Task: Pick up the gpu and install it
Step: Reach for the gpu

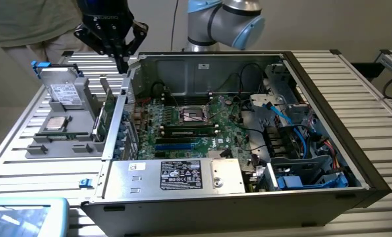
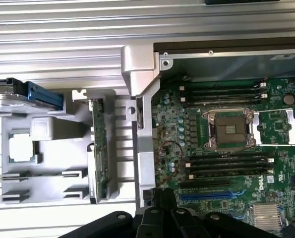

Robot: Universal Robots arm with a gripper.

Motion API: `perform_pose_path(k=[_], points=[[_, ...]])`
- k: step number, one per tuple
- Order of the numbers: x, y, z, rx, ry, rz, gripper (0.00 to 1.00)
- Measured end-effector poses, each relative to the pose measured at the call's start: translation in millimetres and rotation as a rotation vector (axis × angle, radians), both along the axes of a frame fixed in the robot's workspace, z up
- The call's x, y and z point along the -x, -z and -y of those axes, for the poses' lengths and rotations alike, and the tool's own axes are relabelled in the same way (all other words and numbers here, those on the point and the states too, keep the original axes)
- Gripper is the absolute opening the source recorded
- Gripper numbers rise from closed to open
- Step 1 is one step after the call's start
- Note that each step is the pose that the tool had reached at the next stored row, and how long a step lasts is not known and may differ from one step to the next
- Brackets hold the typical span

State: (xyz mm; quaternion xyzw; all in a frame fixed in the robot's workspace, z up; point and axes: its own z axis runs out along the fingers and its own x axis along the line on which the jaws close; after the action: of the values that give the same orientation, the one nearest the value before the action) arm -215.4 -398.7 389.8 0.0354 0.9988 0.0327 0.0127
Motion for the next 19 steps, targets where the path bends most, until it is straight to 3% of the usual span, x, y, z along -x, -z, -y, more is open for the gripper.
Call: perform_pose_path(k=[8, 15, 19], points=[[33.5, 2.3, -0.4, -0.0151, 0.0, 0.0, 0.12], [64.6, 5.7, -0.6, -0.0216, 0.0, 0.0001, 0.12], [75.0, 7.8, -0.6, -0.0237, -0.004, -0.0008, 0.12]])
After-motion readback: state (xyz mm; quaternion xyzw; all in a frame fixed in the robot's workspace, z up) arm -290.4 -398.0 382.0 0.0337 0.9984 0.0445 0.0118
